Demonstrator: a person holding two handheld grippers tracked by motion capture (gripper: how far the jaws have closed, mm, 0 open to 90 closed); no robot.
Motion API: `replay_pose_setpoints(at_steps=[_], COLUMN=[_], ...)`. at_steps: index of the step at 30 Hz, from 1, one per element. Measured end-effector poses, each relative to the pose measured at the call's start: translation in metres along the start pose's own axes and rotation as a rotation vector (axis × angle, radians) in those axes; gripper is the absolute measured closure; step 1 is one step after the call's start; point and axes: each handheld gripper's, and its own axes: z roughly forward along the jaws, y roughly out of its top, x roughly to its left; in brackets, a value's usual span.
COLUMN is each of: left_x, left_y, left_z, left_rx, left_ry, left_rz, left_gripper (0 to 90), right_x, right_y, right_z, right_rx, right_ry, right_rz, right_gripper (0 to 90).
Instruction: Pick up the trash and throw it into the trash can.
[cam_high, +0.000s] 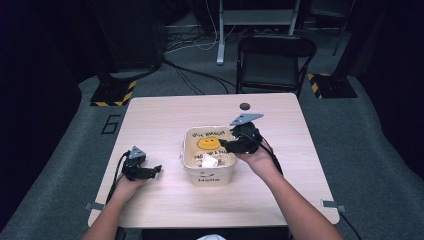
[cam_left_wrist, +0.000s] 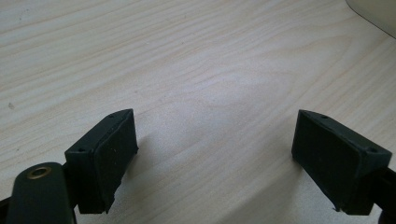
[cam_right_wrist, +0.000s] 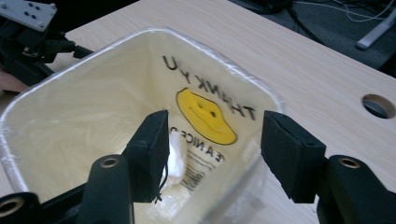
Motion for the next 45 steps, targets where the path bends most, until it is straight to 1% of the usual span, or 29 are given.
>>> replay_pose_setpoints(at_steps=[2,3,4,5,6,7,9,11,12,13,14,16,18,19,20,24,25,26,28,30,31,32,33,34,36,40,42,43,45], left_x=[0.0,0.0,0.0,0.0,0.0,0.0,0.0,0.0,0.0,0.0,0.0,0.0,0.0,0.0,0.0,0.0,0.0,0.0,0.0,0.0,0.0,0.0,0.0,0.0,0.0,0.0,0.0,0.0,0.0], left_y=[0.0,0.0,0.001,0.001,0.001,0.001,0.001,0.001,0.001,0.001,0.001,0.001,0.001,0.001,0.001,0.001,0.001,0.001,0.001,0.001,0.001,0.0,0.001,0.0,0.0,0.0,0.0,0.0,0.0], left_z=[0.0,0.0,-0.001,-0.001,-0.001,-0.001,-0.001,0.0,0.0,0.0,0.0,0.0,0.0,0.0,0.0,0.0,0.0,-0.001,0.0,0.0,0.0,0.0,0.0,-0.001,0.0,0.0,-0.001,-0.001,-0.001], left_rx=[-0.002,0.003,0.01,0.01,0.009,0.01,0.01,0.009,0.008,0.009,0.008,0.007,0.008,0.008,0.008,0.008,0.008,0.008,0.008,0.008,0.008,0.007,0.008,0.009,0.008,0.008,0.009,0.009,0.009], left_ry=[0.001,0.0,-0.002,-0.001,-0.001,-0.001,-0.001,0.0,-0.002,0.0,-0.003,-0.003,-0.003,-0.003,-0.003,-0.003,-0.003,-0.003,-0.003,-0.002,-0.002,-0.002,-0.003,-0.002,-0.002,-0.002,-0.002,-0.002,-0.003], left_rz=[0.0,0.0,0.004,0.003,0.003,0.004,0.003,0.003,0.003,0.004,0.003,0.002,0.003,0.002,0.002,0.002,0.001,0.002,0.002,0.002,0.002,0.001,0.001,0.001,-0.001,-0.001,0.0,-0.001,-0.001], left_gripper=[14.1,14.1,14.1,14.1,14.1,14.1,14.1,14.1,14.1,14.1,14.1,14.1,14.1,14.1,14.1,14.1,14.1,14.1,14.1,14.1,14.1,14.1,14.2,14.2,14.1,14.2,14.1,14.2,14.1], right_x=[-0.006,-0.012,-0.015,-0.015,-0.021,-0.021,-0.029,-0.031,-0.036,-0.036,-0.039,-0.04,-0.042,-0.044,-0.044,-0.047,-0.047,-0.047,-0.046,-0.046,-0.046,-0.046,-0.046,-0.046,-0.047,-0.048,-0.05,-0.051,-0.052], right_y=[-0.002,-0.005,-0.007,-0.007,-0.011,-0.011,-0.017,-0.018,-0.023,-0.023,-0.027,-0.029,-0.034,-0.04,-0.04,-0.053,-0.059,-0.059,-0.067,-0.069,-0.075,-0.075,-0.081,-0.081,-0.088,-0.104,-0.113,-0.12,-0.124], right_z=[-0.006,-0.011,-0.014,-0.014,-0.019,-0.019,-0.026,-0.027,-0.032,-0.032,-0.035,-0.036,-0.038,-0.039,-0.039,-0.039,-0.039,-0.039,-0.039,-0.039,-0.04,-0.04,-0.039,-0.039,-0.039,-0.035,-0.033,-0.031,-0.031], right_rx=[-0.006,-0.006,-0.009,-0.009,-0.013,-0.013,-0.015,-0.017,-0.019,-0.019,-0.021,-0.02,-0.02,-0.015,-0.015,-0.009,-0.01,-0.01,-0.013,-0.012,-0.015,-0.015,-0.016,-0.016,-0.011,0.005,0.011,0.014,0.015], right_ry=[-0.019,-0.036,-0.044,-0.044,-0.059,-0.059,-0.08,-0.086,-0.096,-0.096,-0.103,-0.106,-0.127,-0.139,-0.139,-0.154,-0.156,-0.156,-0.162,-0.164,-0.169,-0.169,-0.17,-0.17,-0.179,-0.192,-0.192,-0.197,-0.2], right_rz=[0.007,0.017,0.02,0.02,0.034,0.034,0.05,0.053,0.065,0.065,0.079,0.082,0.077,0.081,0.081,0.091,0.095,0.095,0.102,0.104,0.108,0.108,0.115,0.115,0.119,0.139,0.157,0.175,0.184], right_gripper=[41.0,40.9,40.9,40.9,40.9,40.9,40.8,40.8,40.6,40.6,40.3,40.2,40.1,40.1,40.1,40.1,40.1,40.1,40.1,40.1,40.0,40.0,39.8,39.8,39.7,39.1,39.0,38.8,38.7])
